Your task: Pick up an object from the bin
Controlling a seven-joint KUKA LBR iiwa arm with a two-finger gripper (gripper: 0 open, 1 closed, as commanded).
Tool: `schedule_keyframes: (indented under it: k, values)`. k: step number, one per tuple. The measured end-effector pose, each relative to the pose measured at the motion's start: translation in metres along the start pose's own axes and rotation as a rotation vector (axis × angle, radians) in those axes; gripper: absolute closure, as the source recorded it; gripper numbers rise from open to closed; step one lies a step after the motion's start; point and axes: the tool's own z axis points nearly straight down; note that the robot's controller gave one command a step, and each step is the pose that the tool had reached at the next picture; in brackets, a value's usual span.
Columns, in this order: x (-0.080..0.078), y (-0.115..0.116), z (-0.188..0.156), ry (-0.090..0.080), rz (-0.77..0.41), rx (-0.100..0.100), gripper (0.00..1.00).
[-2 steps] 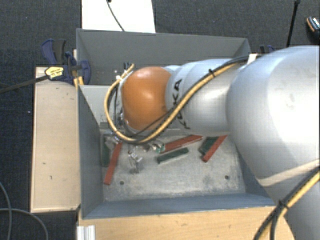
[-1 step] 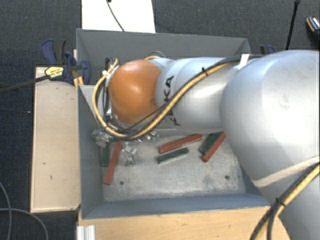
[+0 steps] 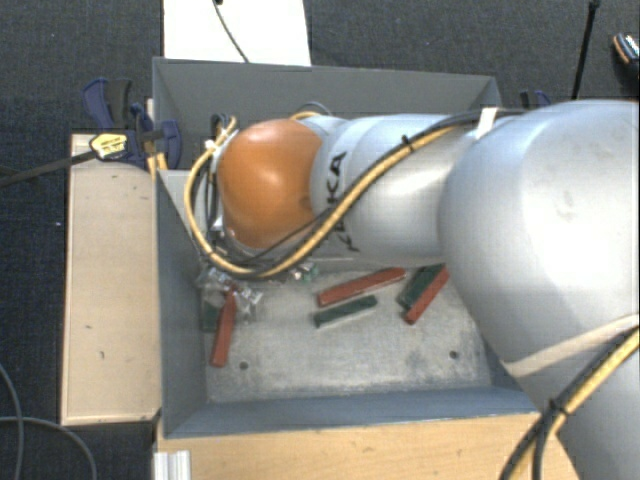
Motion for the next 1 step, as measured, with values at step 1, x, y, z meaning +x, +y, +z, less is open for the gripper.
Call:
schedule_keyframes:
  k: [1]
  values:
    - [0.0191, -0.0045, -0.1559, -0.008, -0.01, 0.004, 1.0]
